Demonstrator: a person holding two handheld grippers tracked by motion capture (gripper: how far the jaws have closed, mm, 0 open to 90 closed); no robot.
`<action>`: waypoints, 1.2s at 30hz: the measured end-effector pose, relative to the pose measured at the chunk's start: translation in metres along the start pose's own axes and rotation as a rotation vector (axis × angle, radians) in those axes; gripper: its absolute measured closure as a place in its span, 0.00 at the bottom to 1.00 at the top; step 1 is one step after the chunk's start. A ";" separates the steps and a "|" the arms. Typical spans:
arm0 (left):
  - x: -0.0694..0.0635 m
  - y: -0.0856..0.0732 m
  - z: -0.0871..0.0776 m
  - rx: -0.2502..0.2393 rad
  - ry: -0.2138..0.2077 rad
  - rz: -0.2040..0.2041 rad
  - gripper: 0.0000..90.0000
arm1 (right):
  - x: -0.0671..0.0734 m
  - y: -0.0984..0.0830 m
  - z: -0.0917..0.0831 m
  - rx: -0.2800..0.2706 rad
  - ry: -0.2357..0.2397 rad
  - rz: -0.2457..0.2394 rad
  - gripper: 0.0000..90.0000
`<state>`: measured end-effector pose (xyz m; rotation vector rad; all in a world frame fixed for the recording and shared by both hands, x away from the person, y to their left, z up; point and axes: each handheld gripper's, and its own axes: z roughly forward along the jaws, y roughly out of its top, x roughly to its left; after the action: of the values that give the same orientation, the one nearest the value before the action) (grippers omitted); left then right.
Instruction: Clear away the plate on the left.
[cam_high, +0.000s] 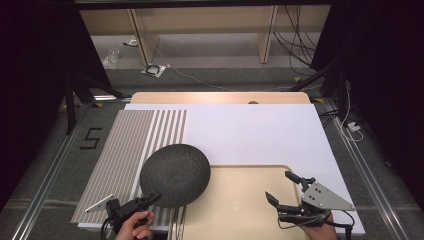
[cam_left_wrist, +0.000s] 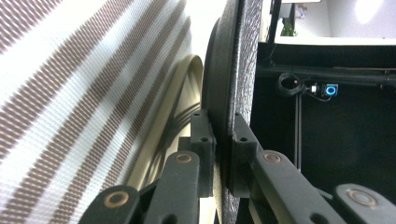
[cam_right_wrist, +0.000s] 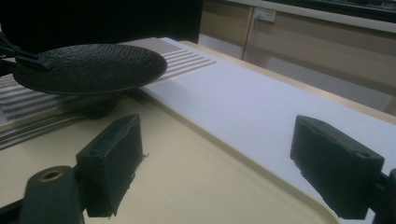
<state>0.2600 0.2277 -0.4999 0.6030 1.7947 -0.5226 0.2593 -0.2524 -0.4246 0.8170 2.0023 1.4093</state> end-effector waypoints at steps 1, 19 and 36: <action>0.000 -0.001 0.001 0.007 -0.002 0.003 0.93 | 0.000 0.000 0.000 0.001 0.000 0.000 0.20; -0.006 -0.022 0.020 0.139 0.005 0.041 0.92 | 0.000 0.000 0.000 0.000 -0.001 0.000 0.20; -0.009 -0.040 0.034 0.222 0.028 0.076 0.92 | 0.000 0.000 0.000 0.002 -0.001 0.000 0.20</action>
<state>0.2613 0.1748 -0.4992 0.8320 1.7452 -0.6693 0.2592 -0.2528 -0.4244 0.8186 2.0037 1.4070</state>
